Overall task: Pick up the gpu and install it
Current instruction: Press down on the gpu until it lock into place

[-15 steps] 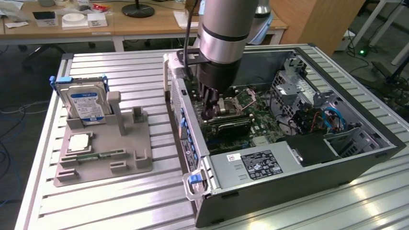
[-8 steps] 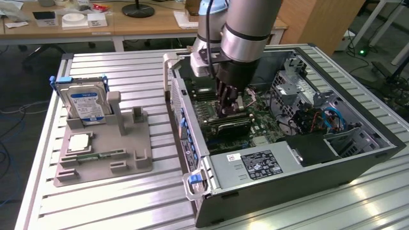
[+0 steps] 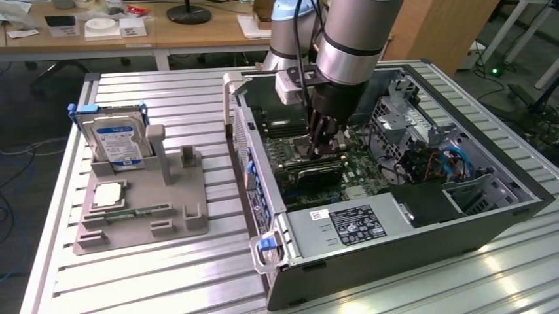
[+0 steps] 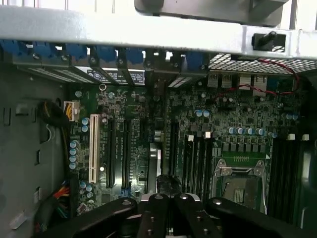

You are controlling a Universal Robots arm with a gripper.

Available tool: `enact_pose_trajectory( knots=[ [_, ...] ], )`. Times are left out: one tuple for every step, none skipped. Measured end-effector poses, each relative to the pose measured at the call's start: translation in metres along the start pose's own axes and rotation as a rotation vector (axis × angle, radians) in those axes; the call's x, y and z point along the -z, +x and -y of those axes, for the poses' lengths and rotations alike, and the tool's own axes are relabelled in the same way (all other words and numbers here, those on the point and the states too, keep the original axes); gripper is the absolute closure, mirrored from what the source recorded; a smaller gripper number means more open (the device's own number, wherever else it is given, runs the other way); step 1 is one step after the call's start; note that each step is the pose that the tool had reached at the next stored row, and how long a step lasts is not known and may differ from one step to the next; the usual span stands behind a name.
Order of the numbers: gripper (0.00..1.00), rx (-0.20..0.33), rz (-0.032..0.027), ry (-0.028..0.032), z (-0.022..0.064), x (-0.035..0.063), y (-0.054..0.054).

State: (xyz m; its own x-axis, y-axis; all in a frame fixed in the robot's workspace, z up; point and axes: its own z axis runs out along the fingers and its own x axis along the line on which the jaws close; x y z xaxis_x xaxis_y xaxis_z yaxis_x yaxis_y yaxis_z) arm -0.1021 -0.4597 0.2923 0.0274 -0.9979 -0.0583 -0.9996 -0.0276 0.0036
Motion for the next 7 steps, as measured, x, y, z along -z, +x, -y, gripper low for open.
enact_pose_trajectory(
  knots=[
    [0.90, 0.000, 0.0000, -0.0001, 0.0000, 0.0000, 0.0000],
    [0.90, 0.000, 0.0000, -0.0001, 0.0000, 0.0000, 0.0000],
    [0.90, 0.000, 0.0000, -0.0001, 0.0000, 0.0000, 0.0000],
    [0.90, 0.000, 0.0001, -0.0001, 0.0000, 0.0000, 0.0000],
    [0.90, 0.000, 0.0001, -0.0001, 0.0000, -0.0001, 0.0000],
    [0.90, 0.000, 0.0001, -0.0001, 0.0000, -0.0001, 0.0000],
    [0.90, 0.000, 0.0000, -0.0001, 0.0000, -0.0001, 0.0000]
  ],
)
